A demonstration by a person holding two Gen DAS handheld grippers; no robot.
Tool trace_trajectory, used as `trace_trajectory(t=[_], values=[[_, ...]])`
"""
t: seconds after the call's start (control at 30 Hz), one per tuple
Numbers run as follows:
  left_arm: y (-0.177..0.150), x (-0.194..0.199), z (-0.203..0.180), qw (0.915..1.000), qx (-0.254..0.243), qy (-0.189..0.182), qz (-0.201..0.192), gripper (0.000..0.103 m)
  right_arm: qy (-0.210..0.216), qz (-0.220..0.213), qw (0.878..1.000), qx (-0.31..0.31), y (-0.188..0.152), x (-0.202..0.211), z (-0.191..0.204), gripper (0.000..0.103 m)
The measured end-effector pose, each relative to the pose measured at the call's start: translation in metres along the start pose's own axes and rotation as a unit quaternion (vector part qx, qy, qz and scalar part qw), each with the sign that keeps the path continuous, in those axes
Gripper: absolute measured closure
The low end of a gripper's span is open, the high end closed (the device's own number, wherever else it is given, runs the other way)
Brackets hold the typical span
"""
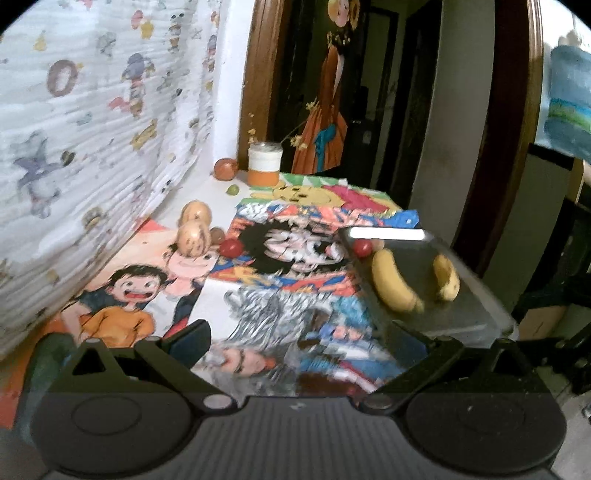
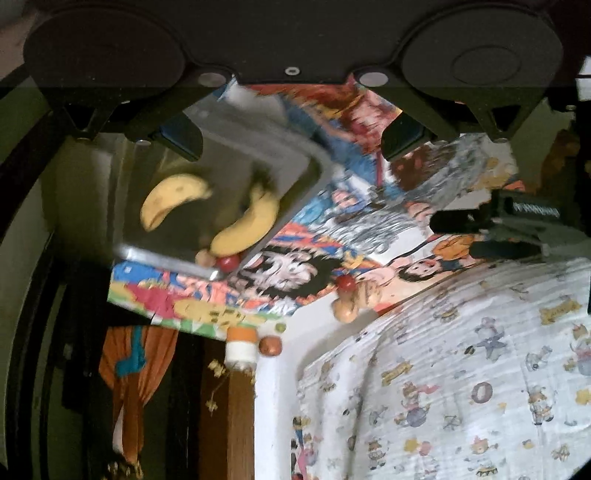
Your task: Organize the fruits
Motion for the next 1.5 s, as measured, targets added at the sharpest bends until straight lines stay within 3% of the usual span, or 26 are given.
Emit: trace_trajectory(t=[0.43,0.8,1.03,1.23,1.5], values=[[-0.033,0.018,0.043,0.9981,0.025,0.037,0.042,0.000,0.049,0.074,0.996,-0.013,-0.017,-0.012,0.038,0.001],[-0.041,0.024,0.069,0.9959,0.033,0.064,0.055,0.000,0.042,0.094,0.995,0.008,-0.008,-0.028,0.052,0.001],[-0.035,0.017,0.086,0.9942,0.041,0.082,0.056,0.000,0.011,0.051,0.998,0.029,0.026,-0.034,0.056,0.001],[-0.026,0.009,0.101,0.9931,0.041,0.095,0.054,0.000,0.013,0.018,1.000,0.014,0.062,-0.046,0.055,0.001],[-0.003,-0.008,0.121,0.9923,0.049,0.106,0.040,0.000,-0.008,-0.015,0.998,0.056,0.103,-0.069,0.050,0.001]])
Point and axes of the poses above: each gripper's, at about its wrist camera, not at the fingertips, and x roughly against the way its jaws point, z to its left, y to its top, the point moved 8 cm from there along -x, roughly the way its jaws point, and after that the axes turned 4 degrees about x, right-handed, at the moved point
